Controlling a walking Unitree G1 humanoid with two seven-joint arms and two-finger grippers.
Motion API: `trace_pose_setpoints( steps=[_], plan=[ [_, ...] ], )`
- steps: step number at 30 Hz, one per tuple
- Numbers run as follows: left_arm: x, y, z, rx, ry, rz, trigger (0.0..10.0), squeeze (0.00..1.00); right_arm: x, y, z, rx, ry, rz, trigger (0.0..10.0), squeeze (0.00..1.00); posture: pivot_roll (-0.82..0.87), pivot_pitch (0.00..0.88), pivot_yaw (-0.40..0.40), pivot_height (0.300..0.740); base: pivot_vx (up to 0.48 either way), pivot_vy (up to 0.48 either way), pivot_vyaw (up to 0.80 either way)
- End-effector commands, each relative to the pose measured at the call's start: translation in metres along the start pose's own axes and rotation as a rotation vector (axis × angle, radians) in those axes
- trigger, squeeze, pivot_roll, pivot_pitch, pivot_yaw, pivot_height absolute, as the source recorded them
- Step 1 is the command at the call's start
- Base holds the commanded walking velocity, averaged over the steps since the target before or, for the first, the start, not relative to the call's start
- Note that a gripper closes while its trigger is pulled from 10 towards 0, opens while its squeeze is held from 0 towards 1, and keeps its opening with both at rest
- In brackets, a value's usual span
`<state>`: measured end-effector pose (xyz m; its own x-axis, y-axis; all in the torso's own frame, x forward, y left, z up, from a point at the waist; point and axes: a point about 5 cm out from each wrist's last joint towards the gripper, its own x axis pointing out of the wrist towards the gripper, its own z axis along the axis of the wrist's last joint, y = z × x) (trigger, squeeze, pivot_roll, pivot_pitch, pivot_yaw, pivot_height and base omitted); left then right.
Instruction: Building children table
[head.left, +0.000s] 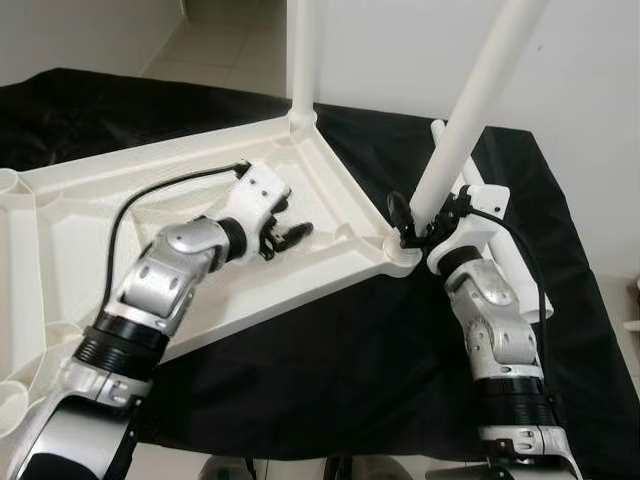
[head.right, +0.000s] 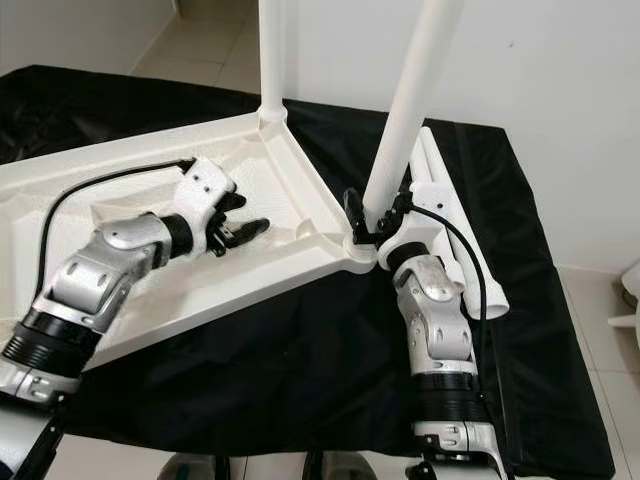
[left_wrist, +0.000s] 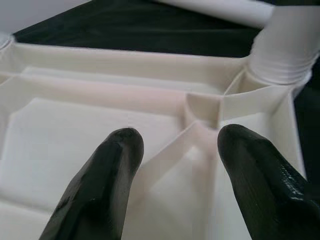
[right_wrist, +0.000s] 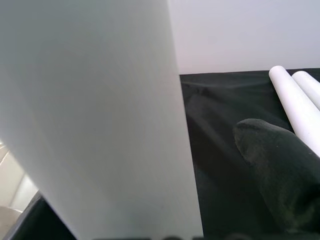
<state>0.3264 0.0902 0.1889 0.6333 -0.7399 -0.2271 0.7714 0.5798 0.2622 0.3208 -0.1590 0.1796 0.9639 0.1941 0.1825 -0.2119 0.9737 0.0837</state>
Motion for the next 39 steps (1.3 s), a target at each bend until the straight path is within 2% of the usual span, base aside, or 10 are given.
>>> trace_pose_setpoints(
  steps=[1,6,14,18,21,22,26,36,37,39],
  plan=[
    [0.003,-0.017,0.003,0.027,-0.025,-0.14,10.0,0.0,0.0,-0.004,-0.002,0.0,0.002,-0.012,10.0,0.0,0.04,0.1,-0.033,0.74,0.0,0.0,0.0],
    [0.006,-0.039,0.016,0.073,-0.094,-0.284,10.0,0.0,0.0,-0.004,-0.002,-0.002,-0.001,-0.015,10.0,0.0,0.04,0.101,-0.03,0.74,0.0,0.0,0.0],
    [0.006,-0.053,0.034,0.123,-0.175,-0.347,10.0,0.0,0.0,-0.005,-0.002,-0.008,-0.001,-0.016,10.0,0.0,0.04,0.102,-0.029,0.74,0.0,0.0,0.0],
    [0.01,-0.065,0.033,0.119,-0.165,-0.376,10.0,0.0,0.0,-0.006,-0.003,-0.009,-0.002,-0.013,10.0,0.0,0.04,0.103,-0.03,0.74,0.0,0.0,0.0],
    [0.018,-0.07,0.026,0.096,-0.128,-0.368,10.0,0.0,0.0,-0.005,-0.003,-0.009,-0.002,-0.009,10.0,0.0,0.04,0.101,-0.029,0.74,0.0,0.0,0.0],
    [0.025,-0.072,0.018,0.079,-0.083,-0.344,10.0,0.0,0.0,-0.004,-0.003,-0.008,-0.002,-0.004,10.0,0.0,0.04,0.101,-0.029,0.74,0.0,0.0,0.0],
    [0.034,-0.074,0.008,0.053,-0.039,-0.313,10.0,0.0,-0.003,-0.003,-0.004,-0.005,0.003,0.012,10.0,0.0,0.03,0.102,-0.025,0.74,0.0,0.0,0.0],
    [0.041,-0.073,-0.001,0.029,0.006,-0.275,10.0,0.0,-0.017,0.0,-0.014,0.004,0.064,0.106,10.0,0.0,0.02,0.108,-0.019,0.74,0.0,0.0,0.0],
    [0.042,-0.072,-0.002,0.029,0.009,-0.268,10.0,0.0,-0.019,-0.001,-0.015,0.003,0.069,0.11,10.0,1.0,0.01,0.11,-0.018,0.74,0.0,0.0,0.0],
    [0.042,-0.071,-0.002,0.029,0.01,-0.265,10.0,0.0,-0.021,-0.002,-0.016,0.006,0.071,0.11,10.0,1.0,0.01,0.111,-0.017,0.74,0.0,0.0,0.0]
  ],
)
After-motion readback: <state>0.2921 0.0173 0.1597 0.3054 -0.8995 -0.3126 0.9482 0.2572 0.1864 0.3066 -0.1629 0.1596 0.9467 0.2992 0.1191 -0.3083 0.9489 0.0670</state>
